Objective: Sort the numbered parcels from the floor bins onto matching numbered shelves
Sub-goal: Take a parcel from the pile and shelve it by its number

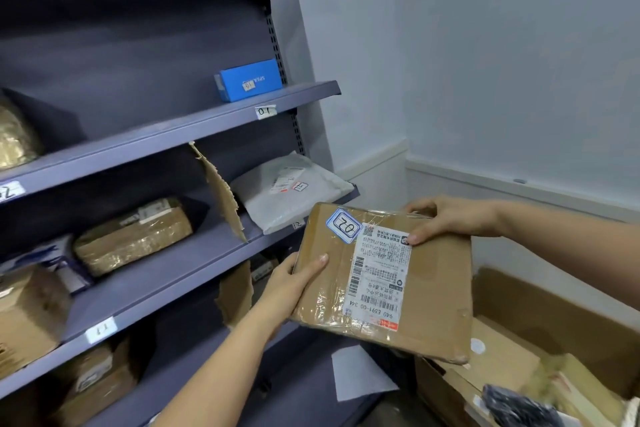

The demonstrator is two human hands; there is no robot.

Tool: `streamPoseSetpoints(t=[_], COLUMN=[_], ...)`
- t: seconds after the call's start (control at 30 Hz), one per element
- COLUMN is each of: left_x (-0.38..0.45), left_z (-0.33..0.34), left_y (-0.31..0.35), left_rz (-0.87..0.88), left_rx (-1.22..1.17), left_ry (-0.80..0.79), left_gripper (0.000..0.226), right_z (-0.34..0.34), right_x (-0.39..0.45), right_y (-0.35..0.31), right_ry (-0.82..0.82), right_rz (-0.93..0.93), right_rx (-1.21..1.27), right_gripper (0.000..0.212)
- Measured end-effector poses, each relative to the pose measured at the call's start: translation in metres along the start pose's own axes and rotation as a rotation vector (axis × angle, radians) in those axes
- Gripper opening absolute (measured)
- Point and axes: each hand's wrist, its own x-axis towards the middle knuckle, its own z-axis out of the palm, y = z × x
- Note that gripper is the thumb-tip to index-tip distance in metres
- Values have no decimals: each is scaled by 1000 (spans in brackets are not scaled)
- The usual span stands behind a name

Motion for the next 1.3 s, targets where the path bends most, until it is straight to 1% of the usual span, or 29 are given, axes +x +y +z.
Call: streamPoseSetpoints(t=[0.07, 0.1, 0.17, 0.27, 0.33, 0.4, 0.47, 0.53, 0.57, 0.63, 0.7, 0.73, 0.83, 0.9, 1.0, 1.03, 1.07, 1.1, 1.13, 1.17, 1.2, 1.23, 1.27, 1.3], left_x=[3, 5, 11, 20, 26, 29, 30, 29, 30, 30, 28, 25, 12, 4, -8, -11, -13, -14, -14, -15, -15, -16, -16, -16], left_z=[-2, -2, -3, 0, 5, 9, 11, 10, 8, 0, -11, -18, -36, -46, -57, -58, -58, -55, -50, -43, -37, -32, -30, -29], left_y=[2, 4, 9, 18, 25, 33, 40, 45, 45, 42, 37, 35, 25, 15, 0, -3, -6, -9, -9, -9, -8, -7, -9, -11], left_rz=[-13, -9, 0, 19, 37, 58, 72, 74, 85, 132, 168, 165, 69, 18, -82, -117, -150, -173, -186, -169, -136, -90, -57, -39], left_rx=[-17, -11, 65, 208, 366, 563, 724, 806, 849, 902, 789, 694, 502, 425, 272, 229, 184, 149, 125, 98, 42, -23, -73, -97], left_ry=[6, 1, -36, -136, -186, -195, -174, -141, -100, 58, 233, 291, 403, 489, 582, 581, 562, 529, 490, 449, 412, 392, 399, 418], left_gripper=[47, 48, 52, 49, 59, 73, 77, 77, 79, 87, 98, 103, 119, 122, 126, 125, 122, 117, 106, 88, 71, 64, 68, 79], right_z=[-1, 0, 1, 8, 15, 24, 32, 36, 37, 39, 38, 37, 32, 30, 31, 33, 35, 39, 44, 49, 54, 57, 60, 62], right_x=[6, 10, 16, 29, 39, 48, 58, 66, 68, 70, 74, 76, 84, 87, 94, 96, 98, 98, 99, 100, 102, 104, 106, 107], right_y=[1, 1, -3, -20, -35, -46, -48, -44, -42, -37, -27, -21, 0, 9, 17, 18, 18, 16, 14, 12, 11, 10, 11, 11], right_ry=[-19, -34, -62, -83, -108, -162, -235, -264, -253, -222, -184, -160, -82, -45, 17, 18, 10, -7, -24, -48, -72, -92, -99, -104], right_rz=[9, 20, 55, 43, -3, 1, 31, 31, 28, 16, 12, 1, 6, -14, -49, -59, -70, -83, -92, -93, -94, -93, -81, -66], right_rx=[-14, -26, -79, -135, -185, -285, -363, -370, -351, -279, -144, -68, 193, 363, 513, 555, 593, 625, 647, 662, 679, 693, 710, 721], right_gripper=[69, 70, 77, 90, 85, 79, 86, 97, 97, 78, 59, 59, 80, 82, 101, 100, 94, 80, 65, 53, 46, 43, 43, 43])
